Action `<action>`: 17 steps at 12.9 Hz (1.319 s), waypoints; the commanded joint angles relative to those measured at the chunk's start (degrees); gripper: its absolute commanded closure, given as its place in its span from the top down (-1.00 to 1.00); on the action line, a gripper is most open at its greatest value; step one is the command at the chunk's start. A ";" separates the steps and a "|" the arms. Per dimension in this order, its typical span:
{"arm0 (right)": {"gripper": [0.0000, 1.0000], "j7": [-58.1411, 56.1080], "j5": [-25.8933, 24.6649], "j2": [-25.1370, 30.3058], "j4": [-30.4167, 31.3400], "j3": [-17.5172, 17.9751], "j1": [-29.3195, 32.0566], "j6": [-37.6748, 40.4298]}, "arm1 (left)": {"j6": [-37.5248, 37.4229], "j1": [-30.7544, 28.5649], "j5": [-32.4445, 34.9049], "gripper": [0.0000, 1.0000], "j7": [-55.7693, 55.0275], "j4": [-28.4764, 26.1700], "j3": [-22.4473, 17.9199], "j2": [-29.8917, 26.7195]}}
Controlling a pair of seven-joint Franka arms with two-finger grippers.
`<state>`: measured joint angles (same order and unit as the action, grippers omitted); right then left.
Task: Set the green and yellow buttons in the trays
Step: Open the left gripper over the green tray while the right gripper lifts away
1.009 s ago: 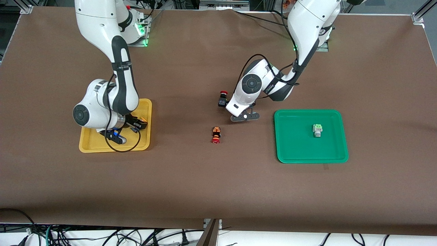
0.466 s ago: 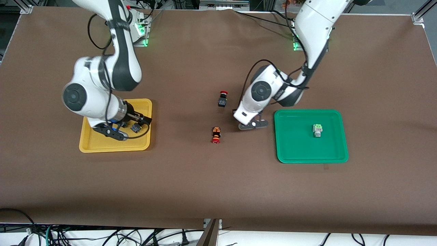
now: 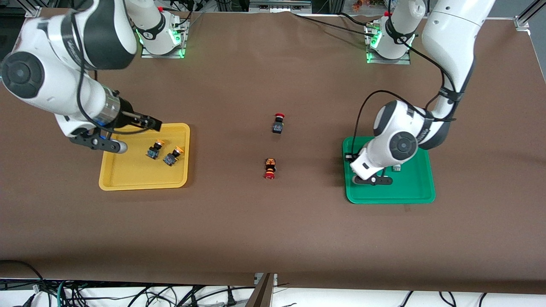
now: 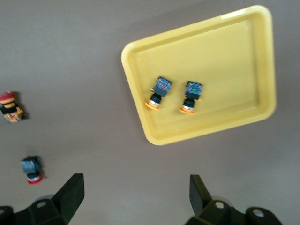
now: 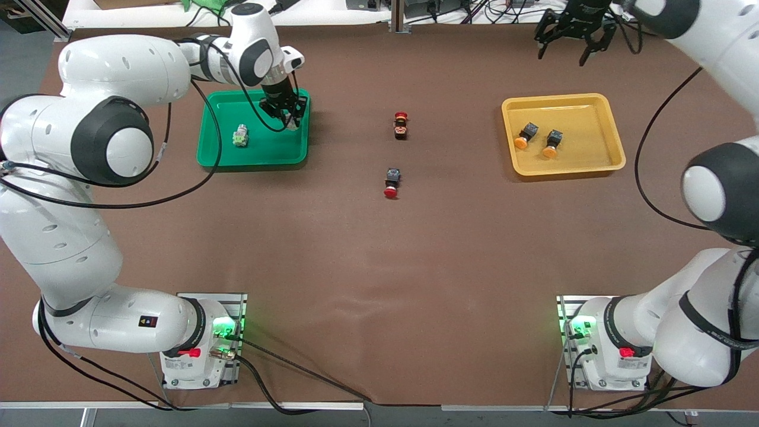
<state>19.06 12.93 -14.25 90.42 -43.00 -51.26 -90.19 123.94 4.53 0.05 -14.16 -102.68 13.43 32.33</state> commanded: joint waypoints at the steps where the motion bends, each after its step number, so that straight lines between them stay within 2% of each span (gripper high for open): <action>1: 0.99 -0.86 -7.64 9.74 1.59 17.54 15.78 3.08 | -0.10 -2.85 0.74 -0.82 5.97 -2.78 0.72 -1.40; 3: 0.99 -4.79 -8.01 13.27 2.47 26.34 26.51 5.19 | 0.16 -3.03 0.82 -0.81 6.34 -3.57 0.54 -1.31; 4: 0.99 -7.43 -8.01 14.41 2.74 30.13 31.95 5.89 | 0.17 -3.21 3.00 -0.72 6.34 -3.58 0.63 -1.31; 5: 0.99 -9.46 -8.01 15.82 3.79 33.82 36.88 5.90 | 0.17 -3.47 5.37 -0.07 6.16 -3.58 0.63 -1.13; 6: 0.99 -11.22 -8.10 16.88 5.10 37.08 41.19 5.55 | 0.17 -4.34 5.66 0.82 6.16 -3.49 0.45 -0.96; 7: 0.99 -12.11 -8.27 17.23 5.81 38.15 42.98 5.29 | 0.17 -5.92 5.75 1.00 6.34 -2.79 0.54 -1.13; 10: 0.99 -12.29 -10.29 16.71 5.20 38.34 42.65 4.41 | -0.36 -6.46 5.66 1.00 5.90 1.15 0.63 -3.93; 13: 0.99 -12.29 -13.01 16.54 4.68 38.69 41.68 3.53 | -0.89 -7.60 4.78 1.00 5.55 5.90 0.10 -10.51; 15: 0.99 -11.86 -14.34 16.27 3.97 38.69 40.63 3.53 | -2.28 -7.69 4.69 1.00 5.63 6.71 -1.91 -16.48; 17: 0.99 -11.68 -14.08 15.92 2.93 38.60 40.71 3.44 | -11.73 -7.60 2.95 1.00 5.72 9.32 -4.37 -20.10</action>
<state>7.42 -0.24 1.56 94.52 -4.41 -10.34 -86.70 118.58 -2.97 4.31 -8.65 -94.08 11.04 16.23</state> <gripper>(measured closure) 0.004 0.000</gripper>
